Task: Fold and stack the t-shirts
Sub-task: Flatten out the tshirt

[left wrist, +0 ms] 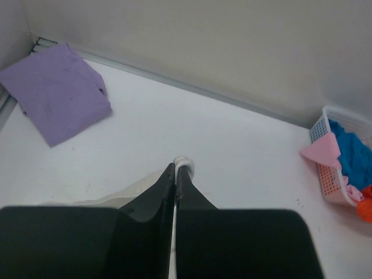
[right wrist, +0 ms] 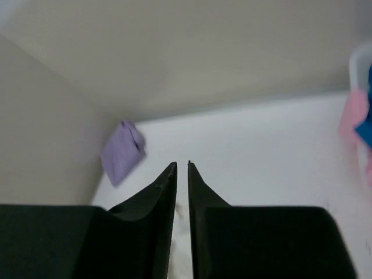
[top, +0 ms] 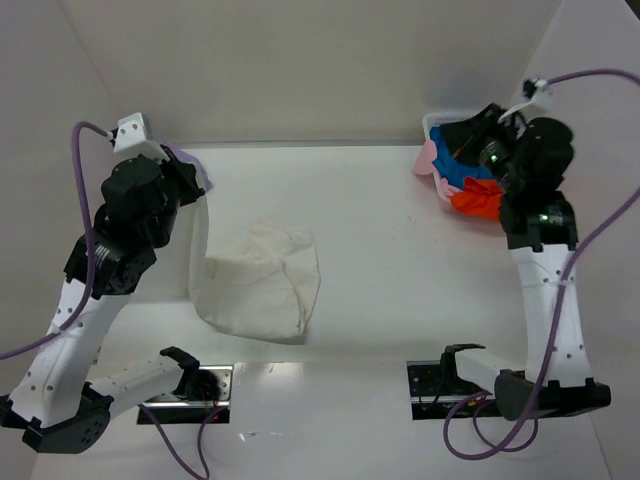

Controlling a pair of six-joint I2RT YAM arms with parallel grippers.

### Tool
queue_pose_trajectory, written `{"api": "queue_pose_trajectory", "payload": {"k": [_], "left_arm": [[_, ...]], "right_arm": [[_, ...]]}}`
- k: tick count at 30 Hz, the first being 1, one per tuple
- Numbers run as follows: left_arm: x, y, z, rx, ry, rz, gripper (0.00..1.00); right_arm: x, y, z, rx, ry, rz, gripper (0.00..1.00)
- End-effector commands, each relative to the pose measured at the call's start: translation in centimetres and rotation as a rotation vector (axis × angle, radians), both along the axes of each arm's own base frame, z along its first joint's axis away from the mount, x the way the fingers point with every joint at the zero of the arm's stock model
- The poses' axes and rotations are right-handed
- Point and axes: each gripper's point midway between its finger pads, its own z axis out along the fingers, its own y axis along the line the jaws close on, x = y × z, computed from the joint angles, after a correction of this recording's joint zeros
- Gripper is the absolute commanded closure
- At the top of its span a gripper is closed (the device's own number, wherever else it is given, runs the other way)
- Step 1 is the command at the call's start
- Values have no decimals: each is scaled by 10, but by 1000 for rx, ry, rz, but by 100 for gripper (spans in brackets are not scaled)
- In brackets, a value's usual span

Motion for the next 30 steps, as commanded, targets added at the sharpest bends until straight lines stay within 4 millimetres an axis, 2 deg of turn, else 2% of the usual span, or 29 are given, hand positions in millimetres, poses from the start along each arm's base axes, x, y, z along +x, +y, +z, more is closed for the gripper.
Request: {"api": "queue_pose_trajectory", "payload": {"k": [1, 2, 3, 5, 6, 7, 8, 9, 10, 11, 12, 14, 15, 17, 21, 22, 23, 26, 28, 30], "left_arm": [[-6, -2, 14, -48, -54, -25, 100], [-7, -1, 10, -46, -48, -25, 100], [-6, -1, 6, -33, -39, -26, 100], [-5, -2, -7, -19, -9, -26, 100], [-5, -2, -7, -19, -8, -26, 100], [-4, -3, -12, -13, 4, -26, 100], [-3, -3, -17, -9, 14, -25, 100], [-3, -3, -17, -9, 14, -25, 100], [-2, -3, -21, -5, 22, -25, 100], [-2, -5, -21, -15, 22, -33, 100], [-1, -6, -25, -11, 32, -33, 100], [-1, -6, -25, -11, 32, -33, 100], [-1, -6, -25, -11, 32, -33, 100], [-1, -6, -29, -7, 41, -33, 100], [-1, -4, -31, -2, 48, -24, 100], [-1, -4, -36, 3, 58, -23, 100], [-1, -4, -36, 3, 58, -23, 100], [0, -7, -45, 1, 78, -31, 100], [-2, -6, -42, -3, 69, -31, 100], [-1, -6, -47, -7, 78, -29, 100]], "right_arm": [[15, 30, -92, 62, 182, 160, 80], [14, 38, -109, 72, 215, 191, 78], [12, 54, -136, 69, 263, 235, 75], [11, 75, -167, 62, 336, 263, 61], [7, 87, -181, 51, 358, 283, 53], [-2, 115, -188, 33, 363, 349, 44], [-4, 124, -196, 30, 385, 350, 25], [-5, 137, -209, 19, 411, 382, 18], [-12, 157, -212, 8, 414, 433, 12], [-14, 165, -221, 9, 439, 449, 3], [-18, 176, -239, 1, 481, 491, 0], [-26, 196, -244, 21, 498, 548, 0], [-30, 200, -257, 22, 526, 557, 0], [-44, 216, -265, 15, 516, 615, 0], [-69, 238, -281, 3, 535, 671, 0], [-70, 243, -282, 6, 536, 672, 0], [-73, 246, -296, -7, 568, 678, 0], [-81, 262, -319, -26, 615, 704, 0], [-91, 275, -328, -34, 634, 735, 0], [-94, 282, -348, -62, 668, 730, 0]]}}
